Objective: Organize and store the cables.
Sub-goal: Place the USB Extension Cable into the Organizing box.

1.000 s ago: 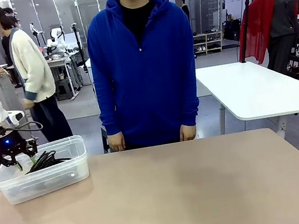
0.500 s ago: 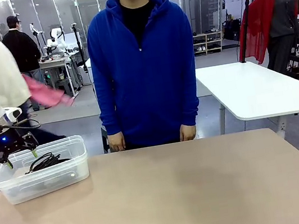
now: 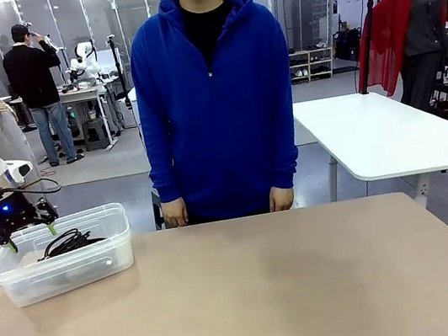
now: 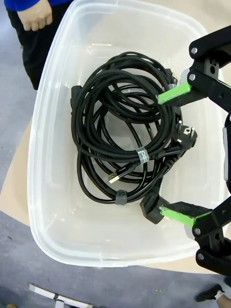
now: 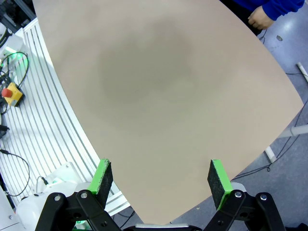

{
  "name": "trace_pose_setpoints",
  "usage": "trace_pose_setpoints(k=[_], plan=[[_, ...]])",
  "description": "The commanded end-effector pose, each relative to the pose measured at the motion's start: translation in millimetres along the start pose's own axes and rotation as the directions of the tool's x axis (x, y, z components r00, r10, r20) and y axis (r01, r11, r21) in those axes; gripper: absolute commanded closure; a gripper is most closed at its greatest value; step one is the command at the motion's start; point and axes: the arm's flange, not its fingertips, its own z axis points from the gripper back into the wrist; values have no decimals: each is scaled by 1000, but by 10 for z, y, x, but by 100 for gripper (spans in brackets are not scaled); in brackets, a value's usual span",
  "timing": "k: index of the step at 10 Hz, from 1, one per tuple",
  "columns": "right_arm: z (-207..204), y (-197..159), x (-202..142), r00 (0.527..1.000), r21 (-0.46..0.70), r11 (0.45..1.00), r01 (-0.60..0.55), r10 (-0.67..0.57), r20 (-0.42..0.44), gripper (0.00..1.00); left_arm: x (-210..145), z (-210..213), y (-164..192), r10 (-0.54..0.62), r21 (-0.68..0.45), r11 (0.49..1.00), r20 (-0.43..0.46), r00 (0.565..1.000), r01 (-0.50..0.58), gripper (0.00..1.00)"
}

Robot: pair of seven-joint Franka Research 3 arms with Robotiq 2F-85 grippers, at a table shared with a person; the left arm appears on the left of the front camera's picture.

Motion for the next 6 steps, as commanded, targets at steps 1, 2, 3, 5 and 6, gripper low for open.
trace_pose_setpoints(k=[1, 2, 3, 5, 6], plan=[[-14, -1, 12, 1000, 2, 1000, -1, 1, 7, 0, 27, -10, 0, 2, 0, 1000, 3, 1000, -2, 0], [-14, -1, 12, 1000, 2, 1000, -1, 1, 7, 0, 27, -10, 0, 2, 0, 1000, 3, 1000, -2, 0], [-14, -1, 12, 1000, 2, 1000, -1, 1, 7, 0, 27, -10, 0, 2, 0, 1000, 3, 1000, -2, 0], [-14, -1, 12, 1000, 2, 1000, -1, 1, 7, 0, 27, -10, 0, 2, 0, 1000, 3, 1000, -2, 0], [-14, -1, 12, 1000, 2, 1000, -1, 1, 7, 0, 27, -10, 0, 2, 0, 1000, 3, 1000, -2, 0]])
